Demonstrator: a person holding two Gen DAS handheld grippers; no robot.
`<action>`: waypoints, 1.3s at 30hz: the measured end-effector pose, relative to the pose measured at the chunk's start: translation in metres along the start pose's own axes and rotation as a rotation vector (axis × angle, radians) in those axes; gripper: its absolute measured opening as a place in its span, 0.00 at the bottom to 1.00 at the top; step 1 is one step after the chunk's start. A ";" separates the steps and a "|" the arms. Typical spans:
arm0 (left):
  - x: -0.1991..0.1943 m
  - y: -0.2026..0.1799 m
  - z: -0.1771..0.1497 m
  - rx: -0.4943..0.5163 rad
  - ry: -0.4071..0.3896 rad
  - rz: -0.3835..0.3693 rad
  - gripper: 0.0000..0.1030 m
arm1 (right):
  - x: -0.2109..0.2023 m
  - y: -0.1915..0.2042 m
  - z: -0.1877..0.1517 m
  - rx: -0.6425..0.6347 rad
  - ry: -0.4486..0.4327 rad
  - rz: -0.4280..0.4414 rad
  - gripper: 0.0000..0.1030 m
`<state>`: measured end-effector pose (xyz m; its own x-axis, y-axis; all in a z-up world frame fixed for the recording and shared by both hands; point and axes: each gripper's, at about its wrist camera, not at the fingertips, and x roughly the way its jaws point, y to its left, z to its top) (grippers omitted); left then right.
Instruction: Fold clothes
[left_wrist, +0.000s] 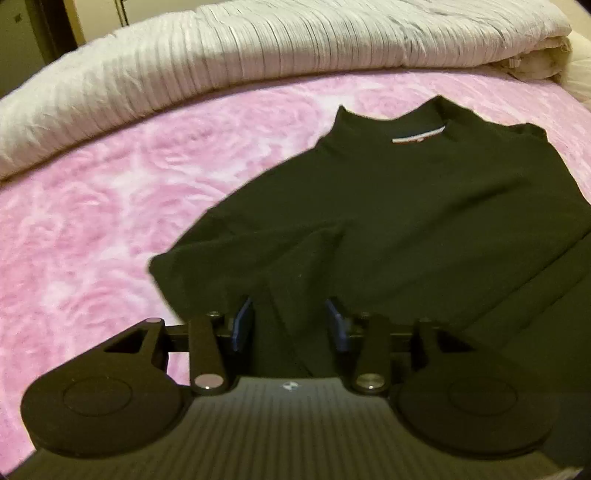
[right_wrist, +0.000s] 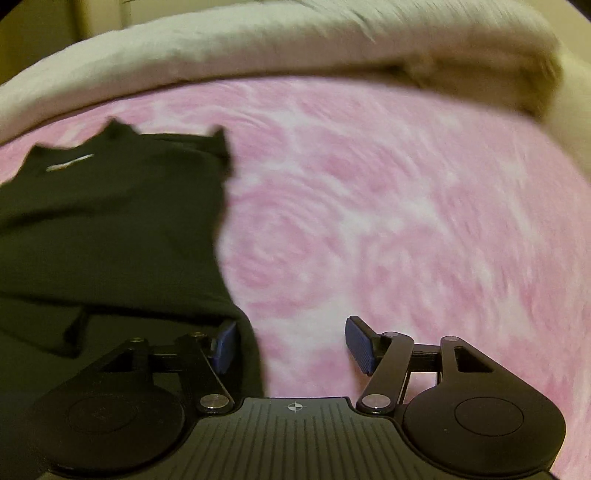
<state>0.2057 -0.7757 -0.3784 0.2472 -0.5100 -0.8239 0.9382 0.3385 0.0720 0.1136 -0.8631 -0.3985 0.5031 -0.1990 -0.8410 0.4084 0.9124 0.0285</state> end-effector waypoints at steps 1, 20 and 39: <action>-0.009 -0.002 -0.003 -0.003 -0.001 0.002 0.36 | -0.005 -0.003 -0.002 0.013 0.001 0.006 0.60; -0.181 -0.107 -0.146 -0.034 0.199 0.015 0.43 | -0.155 -0.006 -0.089 -0.137 0.186 0.164 0.60; -0.266 -0.170 -0.238 0.606 0.086 -0.124 0.54 | -0.268 0.071 -0.181 -0.499 0.130 0.212 0.60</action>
<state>-0.0770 -0.5099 -0.3053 0.1312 -0.4425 -0.8871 0.9356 -0.2405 0.2584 -0.1298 -0.6802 -0.2686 0.4240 0.0247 -0.9053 -0.1180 0.9926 -0.0282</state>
